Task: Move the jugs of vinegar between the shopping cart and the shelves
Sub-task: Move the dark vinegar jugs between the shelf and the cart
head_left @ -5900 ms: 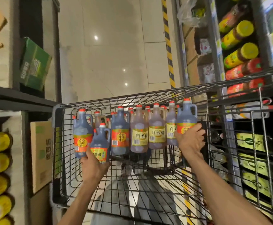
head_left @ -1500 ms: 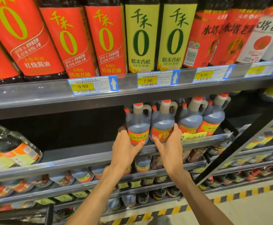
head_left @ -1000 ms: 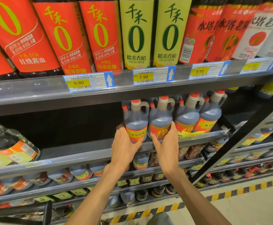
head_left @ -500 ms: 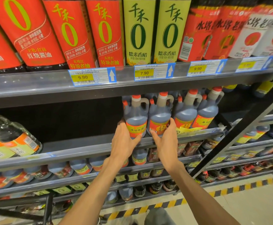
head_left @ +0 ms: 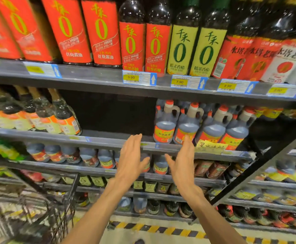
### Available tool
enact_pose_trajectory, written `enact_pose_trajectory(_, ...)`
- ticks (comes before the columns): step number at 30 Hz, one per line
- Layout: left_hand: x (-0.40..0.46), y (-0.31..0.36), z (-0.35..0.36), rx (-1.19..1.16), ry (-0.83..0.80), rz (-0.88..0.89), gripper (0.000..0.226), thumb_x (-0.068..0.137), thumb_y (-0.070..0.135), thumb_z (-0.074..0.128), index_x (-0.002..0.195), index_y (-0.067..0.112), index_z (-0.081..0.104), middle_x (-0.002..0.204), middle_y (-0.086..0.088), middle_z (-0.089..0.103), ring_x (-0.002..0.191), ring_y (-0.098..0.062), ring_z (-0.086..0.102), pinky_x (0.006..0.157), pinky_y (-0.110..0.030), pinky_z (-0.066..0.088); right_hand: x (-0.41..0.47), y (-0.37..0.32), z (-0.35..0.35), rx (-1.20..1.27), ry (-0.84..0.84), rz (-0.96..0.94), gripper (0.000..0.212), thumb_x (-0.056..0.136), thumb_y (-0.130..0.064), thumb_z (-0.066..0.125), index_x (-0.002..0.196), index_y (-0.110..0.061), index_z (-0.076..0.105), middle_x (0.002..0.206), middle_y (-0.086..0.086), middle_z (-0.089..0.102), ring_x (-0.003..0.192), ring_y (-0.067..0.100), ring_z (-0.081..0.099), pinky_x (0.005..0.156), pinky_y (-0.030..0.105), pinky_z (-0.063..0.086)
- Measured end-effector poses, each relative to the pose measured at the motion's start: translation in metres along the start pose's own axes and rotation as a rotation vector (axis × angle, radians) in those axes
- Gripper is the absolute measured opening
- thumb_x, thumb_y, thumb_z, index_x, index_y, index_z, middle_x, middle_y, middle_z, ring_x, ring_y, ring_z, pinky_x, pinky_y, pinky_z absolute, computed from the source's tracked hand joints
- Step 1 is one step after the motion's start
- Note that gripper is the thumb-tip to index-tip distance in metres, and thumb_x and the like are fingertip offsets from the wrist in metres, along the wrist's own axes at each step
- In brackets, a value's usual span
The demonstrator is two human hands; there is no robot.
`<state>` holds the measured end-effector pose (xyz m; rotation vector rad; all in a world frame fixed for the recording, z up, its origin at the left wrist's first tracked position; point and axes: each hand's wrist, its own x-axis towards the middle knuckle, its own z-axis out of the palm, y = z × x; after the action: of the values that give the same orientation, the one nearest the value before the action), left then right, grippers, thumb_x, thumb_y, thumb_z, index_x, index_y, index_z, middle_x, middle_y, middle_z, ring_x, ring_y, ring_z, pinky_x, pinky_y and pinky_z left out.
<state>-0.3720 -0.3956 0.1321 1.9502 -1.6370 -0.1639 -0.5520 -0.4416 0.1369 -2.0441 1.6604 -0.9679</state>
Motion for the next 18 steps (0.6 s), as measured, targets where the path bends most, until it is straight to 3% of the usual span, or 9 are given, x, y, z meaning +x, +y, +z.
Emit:
enact_pose_trajectory(3,-0.045,-0.012,-0.016,0.095,0.042,-0.032,0.088,0.083,0.035,0.08,0.154,0.012,0.033,0.155,-0.007,0.039,0.147,-0.029,0.032,0.118,-0.047,0.032,-0.025,-0.012,0.008,-0.075,-0.139,-0.187,0.095,0.091,-0.025,0.077,0.162,-0.01,0.015,0.167,0.012,0.021,0.155,0.027,0.021,0.125,0.041,0.026)
enact_pose_trajectory(6,-0.1,-0.031,-0.035,0.206,0.086,-0.143,0.087,0.084,0.036,0.079,0.154,0.011,0.036,0.157,-0.009,0.039,0.151,-0.03,0.029,0.12,-0.051,0.029,-0.049,-0.033,0.028,-0.154,-0.302,-0.372,0.093,0.088,-0.028,0.079,0.16,-0.011,0.024,0.163,0.013,0.031,0.152,0.03,0.028,0.121,0.047,0.034)
enact_pose_trajectory(9,-0.158,-0.056,-0.058,0.289,0.098,-0.268,0.084,0.083,0.041,0.077,0.153,0.014,0.039,0.156,-0.008,0.039,0.148,-0.031,0.032,0.118,-0.052,0.032,-0.083,-0.069,0.046,-0.142,-0.452,-0.566,0.089,0.088,-0.027,0.079,0.16,-0.012,0.028,0.162,0.013,0.035,0.152,0.032,0.029,0.121,0.049,0.033)
enact_pose_trajectory(15,-0.274,-0.11,-0.105,0.325,0.18,-0.567,0.076,0.083,0.046,0.075,0.145,0.012,0.048,0.15,-0.011,0.045,0.139,-0.034,0.042,0.112,-0.05,0.04,-0.154,-0.142,0.094,-0.134,-0.625,-0.881,0.088,0.08,-0.031,0.086,0.152,-0.007,0.042,0.151,0.016,0.048,0.141,0.038,0.045,0.114,0.052,0.042)
enact_pose_trajectory(18,-0.334,-0.134,-0.125,0.284,0.248,-0.726,0.073,0.083,0.04,0.077,0.143,0.01,0.049,0.147,-0.013,0.047,0.135,-0.035,0.046,0.108,-0.05,0.043,-0.196,-0.182,0.123,-0.137,-0.694,-1.025,0.087,0.085,-0.043,0.08,0.155,-0.012,0.038,0.152,0.01,0.046,0.141,0.031,0.044,0.113,0.047,0.043)
